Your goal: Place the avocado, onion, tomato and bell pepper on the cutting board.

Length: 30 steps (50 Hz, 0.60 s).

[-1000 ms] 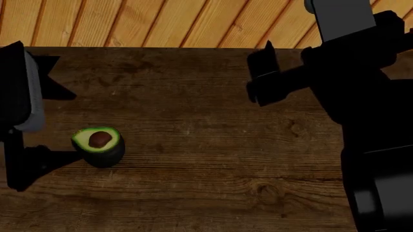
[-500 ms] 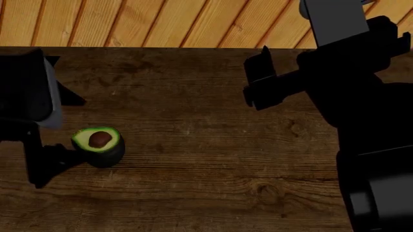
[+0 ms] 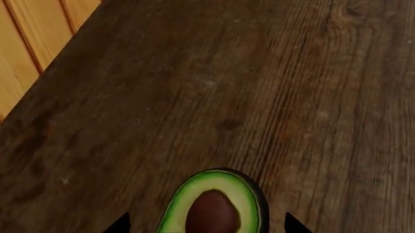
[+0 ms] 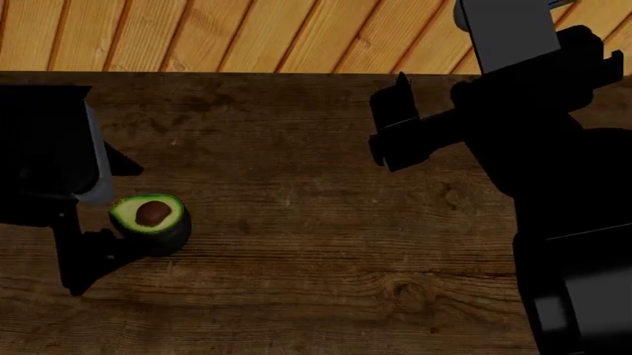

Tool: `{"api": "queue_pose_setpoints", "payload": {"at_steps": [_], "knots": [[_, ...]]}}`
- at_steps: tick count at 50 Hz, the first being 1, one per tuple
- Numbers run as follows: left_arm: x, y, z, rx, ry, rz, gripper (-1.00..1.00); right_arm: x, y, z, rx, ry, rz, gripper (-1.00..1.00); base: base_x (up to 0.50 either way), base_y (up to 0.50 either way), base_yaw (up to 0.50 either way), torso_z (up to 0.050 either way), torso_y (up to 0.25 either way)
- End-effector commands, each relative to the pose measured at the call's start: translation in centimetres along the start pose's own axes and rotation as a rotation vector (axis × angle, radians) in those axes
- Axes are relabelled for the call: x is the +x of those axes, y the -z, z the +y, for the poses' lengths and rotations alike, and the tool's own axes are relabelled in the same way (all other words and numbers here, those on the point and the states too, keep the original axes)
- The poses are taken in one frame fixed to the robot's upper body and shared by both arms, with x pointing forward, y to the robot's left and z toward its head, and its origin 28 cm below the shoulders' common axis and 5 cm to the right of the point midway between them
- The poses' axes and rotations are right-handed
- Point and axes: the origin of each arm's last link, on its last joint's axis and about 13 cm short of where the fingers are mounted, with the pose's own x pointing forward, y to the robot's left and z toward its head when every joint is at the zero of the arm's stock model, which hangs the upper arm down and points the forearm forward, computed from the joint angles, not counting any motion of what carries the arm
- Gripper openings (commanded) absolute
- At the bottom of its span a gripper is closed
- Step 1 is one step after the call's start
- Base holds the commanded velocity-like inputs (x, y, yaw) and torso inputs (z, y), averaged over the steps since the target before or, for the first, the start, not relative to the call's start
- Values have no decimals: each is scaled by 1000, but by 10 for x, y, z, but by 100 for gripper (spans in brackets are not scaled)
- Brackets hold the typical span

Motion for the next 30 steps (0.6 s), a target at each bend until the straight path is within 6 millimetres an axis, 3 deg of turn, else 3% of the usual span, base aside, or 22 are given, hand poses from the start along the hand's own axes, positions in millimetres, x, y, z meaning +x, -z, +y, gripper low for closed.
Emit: {"api": "queue_pose_setpoints", "payload": {"at_steps": [1,29,30], "knots": [[6,6,0,-14,0,4,100,-1,0,1,1,-1,2,100,0,0,0,0,0],[18,35,-6,-75,-4,58,100,-1,-1,3,-4,-4,2,100,0,0,0,0,0],[18,34,-6,-80,-9,56,-100,-1,-1,3,-4,-4,3,100,0,0,0,0,0]]}}
